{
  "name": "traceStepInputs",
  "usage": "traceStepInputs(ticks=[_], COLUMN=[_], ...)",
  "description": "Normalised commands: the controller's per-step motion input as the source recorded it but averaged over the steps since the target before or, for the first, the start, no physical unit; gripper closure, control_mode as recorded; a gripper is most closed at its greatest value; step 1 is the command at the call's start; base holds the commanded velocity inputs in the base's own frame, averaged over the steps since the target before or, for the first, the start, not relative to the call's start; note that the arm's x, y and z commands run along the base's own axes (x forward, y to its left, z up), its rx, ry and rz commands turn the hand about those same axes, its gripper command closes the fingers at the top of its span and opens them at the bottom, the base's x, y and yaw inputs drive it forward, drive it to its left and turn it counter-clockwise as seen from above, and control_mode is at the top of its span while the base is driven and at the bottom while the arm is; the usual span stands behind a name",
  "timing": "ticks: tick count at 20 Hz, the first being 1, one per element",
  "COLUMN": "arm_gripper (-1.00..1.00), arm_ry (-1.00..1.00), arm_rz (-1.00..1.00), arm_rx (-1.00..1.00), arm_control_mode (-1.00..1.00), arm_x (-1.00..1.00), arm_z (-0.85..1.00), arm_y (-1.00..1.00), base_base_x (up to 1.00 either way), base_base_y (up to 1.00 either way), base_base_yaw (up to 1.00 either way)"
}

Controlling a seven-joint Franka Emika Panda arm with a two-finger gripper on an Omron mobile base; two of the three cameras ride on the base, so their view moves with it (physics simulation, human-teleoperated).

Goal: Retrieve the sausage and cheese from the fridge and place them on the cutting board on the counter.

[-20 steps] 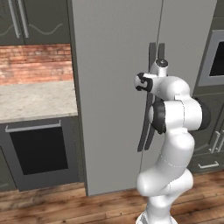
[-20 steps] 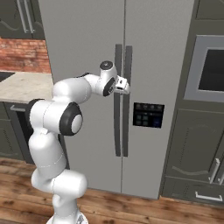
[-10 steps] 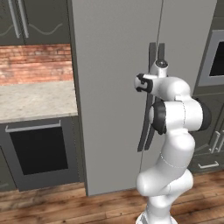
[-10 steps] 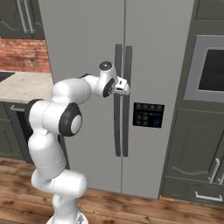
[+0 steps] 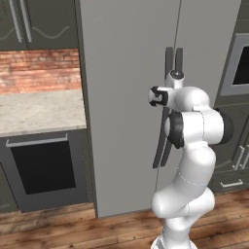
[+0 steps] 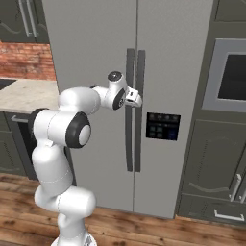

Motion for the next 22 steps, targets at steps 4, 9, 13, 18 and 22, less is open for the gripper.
traceStepInputs(ticks=[4, 9, 13, 18, 22], arm_gripper=[-1.00, -1.00, -1.00, 1.00, 1.00], arm_ry=[-0.01, -0.08, -0.12, -0.10, -0.02], arm_rz=[0.00, 0.02, 0.10, 0.08, 0.07], arm_rx=[0.00, 0.00, 0.00, 0.04, 0.04], arm_control_mode=[-1.00, -1.00, -1.00, -1.00, -1.00], arm_x=[0.66, 0.66, 0.65, 0.73, 0.29], arm_z=[-0.32, -0.32, -0.32, -0.05, 0.08], arm_y=[0.00, 0.01, 0.09, 0.30, 0.19], base_base_x=[0.00, 0.00, 0.00, 0.00, 0.00], base_base_y=[0.00, 0.00, 0.00, 0.00, 0.00], base_base_yaw=[0.00, 0.00, 0.00, 0.00, 0.00])
